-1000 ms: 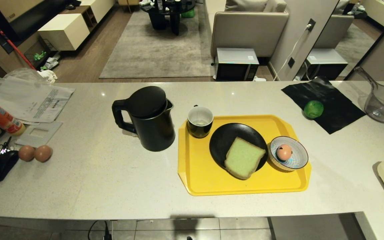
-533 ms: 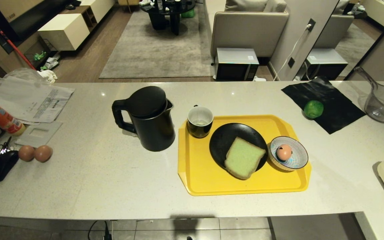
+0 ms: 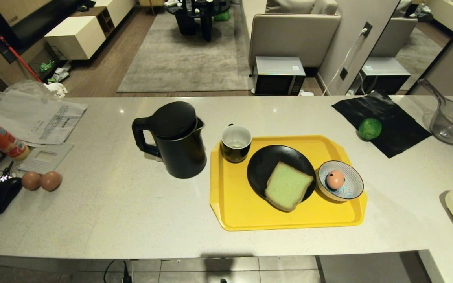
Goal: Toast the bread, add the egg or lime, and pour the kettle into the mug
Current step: Pick up the kettle
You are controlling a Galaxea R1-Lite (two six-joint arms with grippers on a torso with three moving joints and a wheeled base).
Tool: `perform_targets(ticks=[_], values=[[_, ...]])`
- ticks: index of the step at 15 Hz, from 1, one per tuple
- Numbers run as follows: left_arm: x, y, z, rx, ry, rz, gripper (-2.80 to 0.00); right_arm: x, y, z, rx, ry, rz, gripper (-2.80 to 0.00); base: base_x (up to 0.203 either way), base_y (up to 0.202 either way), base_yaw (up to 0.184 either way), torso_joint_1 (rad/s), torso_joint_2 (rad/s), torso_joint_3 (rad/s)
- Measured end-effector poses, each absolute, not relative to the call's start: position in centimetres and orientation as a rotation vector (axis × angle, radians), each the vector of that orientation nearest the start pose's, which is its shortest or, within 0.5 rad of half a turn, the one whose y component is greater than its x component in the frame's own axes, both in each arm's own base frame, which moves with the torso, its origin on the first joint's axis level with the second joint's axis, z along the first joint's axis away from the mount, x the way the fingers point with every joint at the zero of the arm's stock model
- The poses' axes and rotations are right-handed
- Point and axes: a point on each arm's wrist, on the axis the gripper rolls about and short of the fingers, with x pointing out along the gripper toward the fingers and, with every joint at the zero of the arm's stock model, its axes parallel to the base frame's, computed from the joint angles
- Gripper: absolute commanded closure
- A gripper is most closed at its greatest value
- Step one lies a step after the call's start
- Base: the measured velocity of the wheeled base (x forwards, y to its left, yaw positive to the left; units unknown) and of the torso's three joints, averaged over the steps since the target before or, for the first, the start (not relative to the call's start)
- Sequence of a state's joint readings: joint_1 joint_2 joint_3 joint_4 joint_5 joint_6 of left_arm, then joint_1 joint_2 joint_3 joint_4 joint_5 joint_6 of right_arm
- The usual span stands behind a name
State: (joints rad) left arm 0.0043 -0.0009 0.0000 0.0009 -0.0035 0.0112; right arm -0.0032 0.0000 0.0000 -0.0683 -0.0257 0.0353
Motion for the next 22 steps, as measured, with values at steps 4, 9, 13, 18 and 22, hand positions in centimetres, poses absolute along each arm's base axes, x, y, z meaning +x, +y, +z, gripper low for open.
perform_targets(ticks=[4, 9, 13, 18, 22], values=[[-2.29, -0.02, 7.53, 0.009, 0.001, 0.001, 0.0, -2.3, -0.05, 8.25, 0.036, -0.069, -0.028, 0.0, 0.0, 0.0, 0.0, 0.0, 0.0, 0.0], [-2.29, -0.02, 7.53, 0.011, 0.001, 0.001, 0.0, -2.3, -0.05, 8.25, 0.036, -0.069, -0.028, 0.0, 0.096, 0.0, -0.001, 0.003, 0.0, 0.0], [-2.29, -0.01, 7.53, 0.007, 0.001, 0.002, 0.0, -2.3, -0.05, 8.25, 0.036, -0.069, -0.028, 0.0, 0.074, 0.0, 0.001, 0.01, 0.0, 0.001], [-2.29, -0.01, 7.53, 0.006, 0.001, 0.003, 0.0, -2.3, -0.05, 8.25, 0.036, -0.069, -0.028, 0.0, 0.0, 0.0, 0.0, 0.0, 0.0, 0.0], [-2.29, -0.01, 7.53, 0.006, 0.001, 0.003, 0.0, -2.3, -0.05, 8.25, 0.036, -0.069, -0.028, 0.0, 0.0, 0.0, 0.0, 0.0, 0.0, 0.0]])
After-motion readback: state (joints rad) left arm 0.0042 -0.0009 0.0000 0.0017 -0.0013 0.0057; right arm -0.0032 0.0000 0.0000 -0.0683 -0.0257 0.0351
